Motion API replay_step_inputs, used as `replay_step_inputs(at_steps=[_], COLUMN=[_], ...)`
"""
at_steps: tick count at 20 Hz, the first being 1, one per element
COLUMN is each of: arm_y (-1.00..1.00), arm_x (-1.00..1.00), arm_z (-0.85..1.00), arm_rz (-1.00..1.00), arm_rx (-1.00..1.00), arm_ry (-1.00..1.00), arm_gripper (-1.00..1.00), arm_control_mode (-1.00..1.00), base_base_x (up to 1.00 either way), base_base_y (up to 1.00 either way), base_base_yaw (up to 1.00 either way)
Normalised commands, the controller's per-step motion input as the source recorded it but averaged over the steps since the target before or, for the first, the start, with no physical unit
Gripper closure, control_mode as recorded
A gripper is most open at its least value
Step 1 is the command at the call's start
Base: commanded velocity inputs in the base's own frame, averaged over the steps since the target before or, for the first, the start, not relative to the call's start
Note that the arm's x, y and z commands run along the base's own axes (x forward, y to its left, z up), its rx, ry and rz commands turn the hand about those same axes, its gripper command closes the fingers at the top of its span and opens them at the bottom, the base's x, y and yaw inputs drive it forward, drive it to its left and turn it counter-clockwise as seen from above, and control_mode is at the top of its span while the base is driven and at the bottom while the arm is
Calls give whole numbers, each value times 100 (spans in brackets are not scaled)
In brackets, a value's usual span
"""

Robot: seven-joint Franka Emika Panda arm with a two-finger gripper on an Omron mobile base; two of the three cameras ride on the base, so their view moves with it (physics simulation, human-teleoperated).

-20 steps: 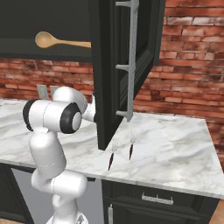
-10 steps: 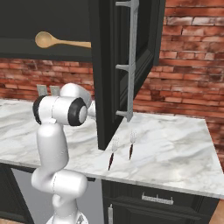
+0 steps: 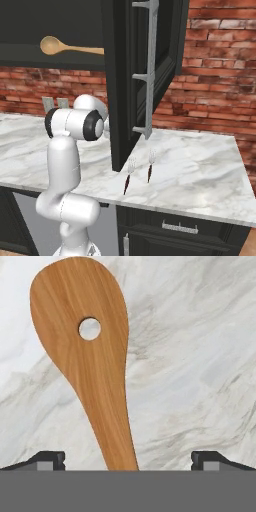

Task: Organize the utensils by type. Pick up the wooden spoons from the counter and place them in the open cabinet. Then pick up the metallic utensils from the counter and place them in the open drawer.

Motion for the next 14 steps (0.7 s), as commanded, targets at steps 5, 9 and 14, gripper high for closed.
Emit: replay_step_inputs(at_steps=[5, 9, 14], arm_y=[0, 0, -2], arm_x=[0, 0, -19], arm_z=[-35, -38, -24], arm_rz=[0, 0, 2], arm_rx=[0, 0, 1], arm_ry=[0, 3, 1], arm_gripper=[-100, 100, 100], arm_control_mode=[-100, -100, -100], base_base_x=[0, 0, 0], base_base_y=[0, 0, 0], base_base_yaw=[0, 0, 0])
